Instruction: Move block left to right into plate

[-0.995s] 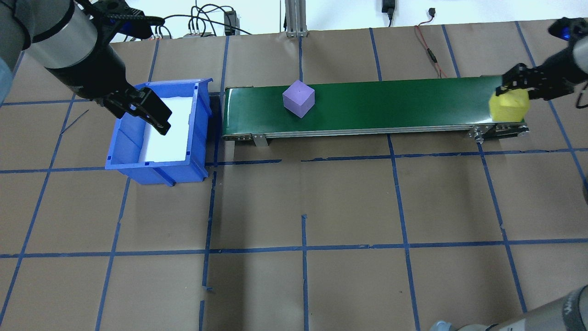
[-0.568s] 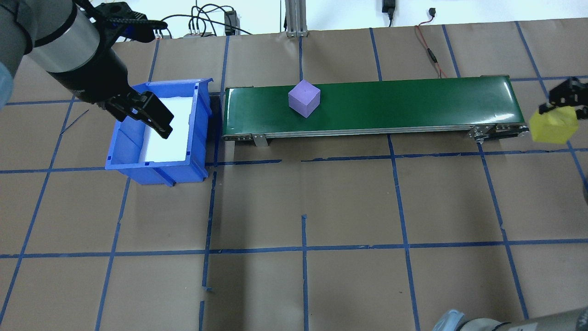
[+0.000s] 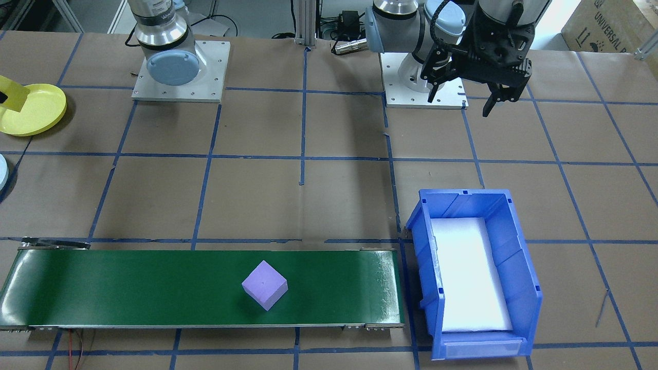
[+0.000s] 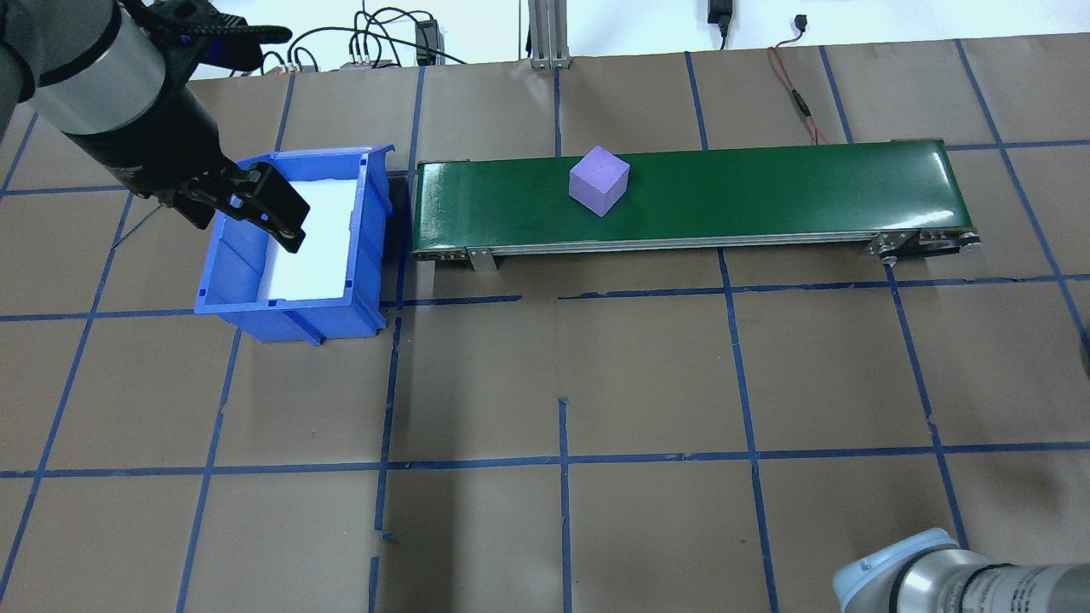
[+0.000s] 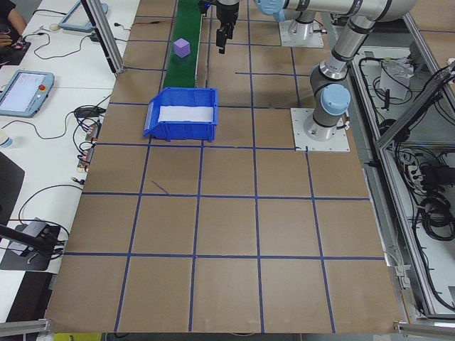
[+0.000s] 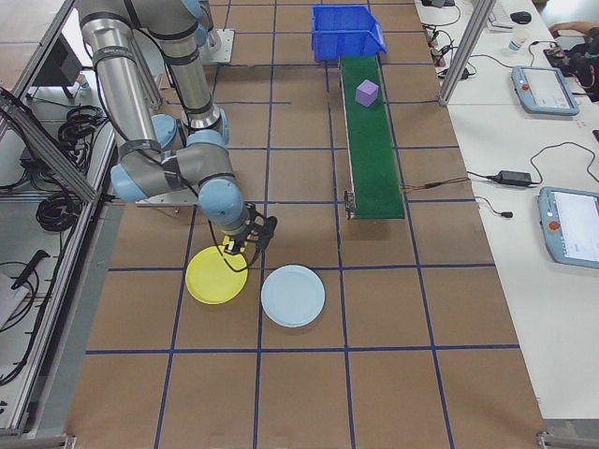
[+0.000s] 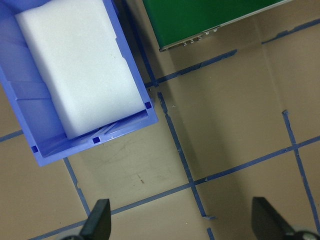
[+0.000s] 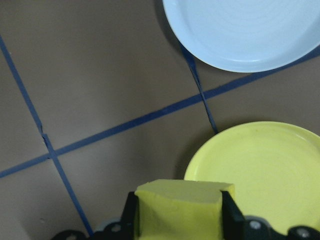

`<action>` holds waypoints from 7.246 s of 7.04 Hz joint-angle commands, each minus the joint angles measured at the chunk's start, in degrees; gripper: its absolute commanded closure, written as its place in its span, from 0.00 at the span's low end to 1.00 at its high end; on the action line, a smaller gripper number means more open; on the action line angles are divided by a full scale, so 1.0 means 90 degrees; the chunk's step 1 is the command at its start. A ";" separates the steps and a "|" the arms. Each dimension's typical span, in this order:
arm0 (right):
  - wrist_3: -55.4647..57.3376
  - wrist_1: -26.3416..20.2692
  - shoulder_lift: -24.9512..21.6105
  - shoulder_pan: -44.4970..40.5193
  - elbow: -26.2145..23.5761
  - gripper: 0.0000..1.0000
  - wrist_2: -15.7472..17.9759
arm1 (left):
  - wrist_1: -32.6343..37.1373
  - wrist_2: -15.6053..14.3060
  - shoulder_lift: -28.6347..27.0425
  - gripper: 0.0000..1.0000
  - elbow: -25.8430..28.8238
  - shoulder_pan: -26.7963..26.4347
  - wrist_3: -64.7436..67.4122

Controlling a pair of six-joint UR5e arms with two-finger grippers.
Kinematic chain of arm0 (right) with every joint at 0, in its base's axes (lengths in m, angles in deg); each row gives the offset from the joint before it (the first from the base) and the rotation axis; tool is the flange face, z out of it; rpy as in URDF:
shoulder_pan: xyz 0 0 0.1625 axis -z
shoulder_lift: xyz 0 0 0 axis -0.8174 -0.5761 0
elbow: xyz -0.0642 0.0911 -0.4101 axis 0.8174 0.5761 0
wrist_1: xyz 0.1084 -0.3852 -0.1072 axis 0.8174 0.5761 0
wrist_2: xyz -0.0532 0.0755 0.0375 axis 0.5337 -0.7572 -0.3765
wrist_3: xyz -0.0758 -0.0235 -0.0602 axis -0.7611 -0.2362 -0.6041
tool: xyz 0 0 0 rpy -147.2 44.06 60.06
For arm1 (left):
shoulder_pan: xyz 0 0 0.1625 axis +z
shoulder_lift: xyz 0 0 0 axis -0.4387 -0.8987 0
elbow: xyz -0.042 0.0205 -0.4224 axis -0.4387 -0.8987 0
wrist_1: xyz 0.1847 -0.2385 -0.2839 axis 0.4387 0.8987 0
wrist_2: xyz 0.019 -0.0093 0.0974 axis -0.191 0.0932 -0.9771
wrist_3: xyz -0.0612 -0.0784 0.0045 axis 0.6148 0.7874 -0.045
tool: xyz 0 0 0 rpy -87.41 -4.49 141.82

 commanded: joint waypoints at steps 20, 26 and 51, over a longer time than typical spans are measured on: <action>0.4716 0.3112 0.2753 -0.6134 0.2131 0.00 -0.2946 | -0.0013 -0.0472 -0.0030 0.00 -0.0072 0.0032 0.1994; 0.5783 0.3181 0.2841 -0.6359 0.2063 0.00 -0.2926 | -0.0003 -0.0205 -0.0049 0.00 -0.0082 0.0032 0.2209; 0.0221 0.2770 0.1982 -0.1369 0.0891 0.15 0.0482 | 0.0016 -0.0174 -0.0127 0.00 -0.0082 0.0003 0.2220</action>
